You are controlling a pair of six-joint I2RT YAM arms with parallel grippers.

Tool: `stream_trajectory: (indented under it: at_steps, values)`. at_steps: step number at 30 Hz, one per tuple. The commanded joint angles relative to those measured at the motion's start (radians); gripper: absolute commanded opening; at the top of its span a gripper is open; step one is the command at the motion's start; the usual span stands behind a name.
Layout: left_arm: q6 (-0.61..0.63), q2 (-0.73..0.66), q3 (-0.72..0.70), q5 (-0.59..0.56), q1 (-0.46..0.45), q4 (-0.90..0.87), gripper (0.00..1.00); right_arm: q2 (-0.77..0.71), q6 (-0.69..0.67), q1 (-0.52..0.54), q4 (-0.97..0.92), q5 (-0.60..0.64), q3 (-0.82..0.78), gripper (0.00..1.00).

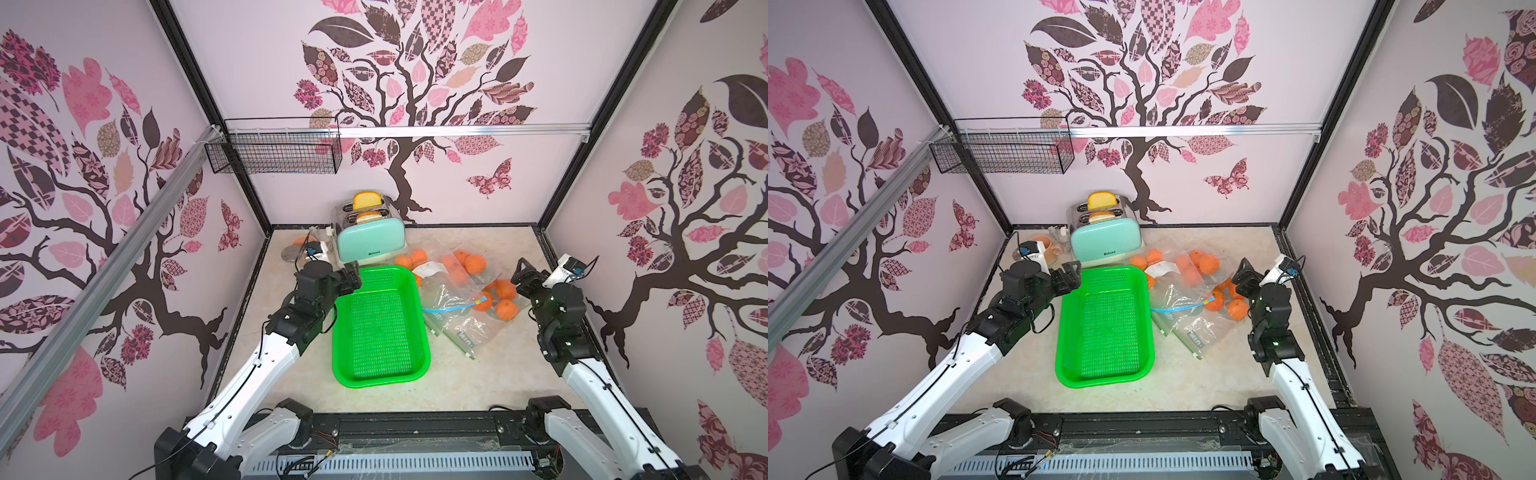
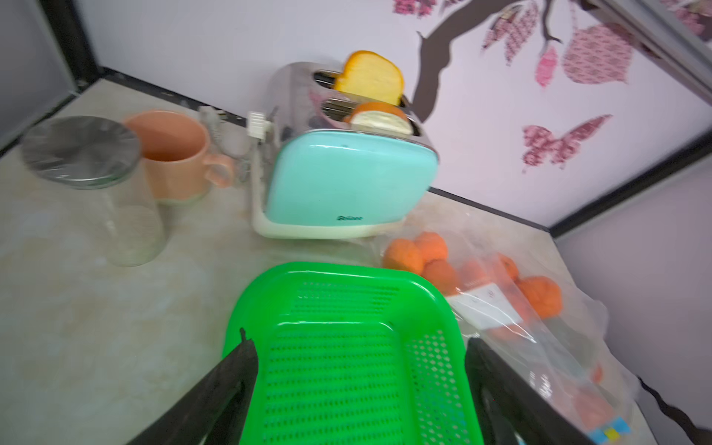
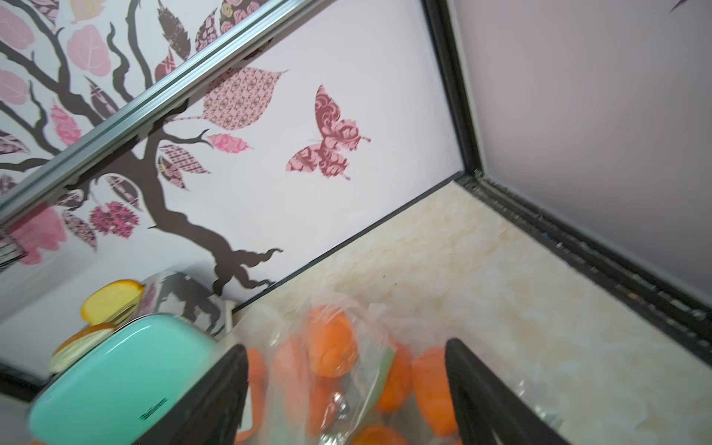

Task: Open the zip-top bag and take out the orange
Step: Unzip the zipper on the zipper food storage bag.

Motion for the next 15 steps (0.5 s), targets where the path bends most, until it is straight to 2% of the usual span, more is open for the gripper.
stream_trajectory:
  at_steps: [1,3,5,9,11,12,15]
  values:
    - [0.034,0.000,0.100,0.137,-0.088,-0.305,0.86,-0.001,0.110,0.039,-0.284,-0.180,0.050,0.80]
    - [0.053,-0.004,0.136,0.096,-0.161,-0.417,0.86,0.038,0.127,0.075,-0.277,-0.235,0.051,0.79]
    - [0.091,-0.026,0.147,0.102,-0.214,-0.505,0.87,0.109,0.150,0.074,-0.280,-0.296,0.085,0.75]
    - [0.145,-0.104,0.082,0.069,-0.222,-0.620,0.88,0.216,0.121,0.068,-0.327,-0.288,0.184,0.74]
    - [0.115,-0.163,0.029,-0.023,-0.227,-0.636,0.88,0.255,0.124,0.047,-0.322,-0.300,0.199,0.69]
    - [0.102,-0.191,0.010,-0.048,-0.226,-0.635,0.89,0.272,0.135,0.035,-0.310,-0.326,0.198,0.68]
    - [0.120,-0.277,-0.040,-0.024,-0.227,-0.584,0.88,0.349,0.173,0.011,-0.290,-0.445,0.206,0.62]
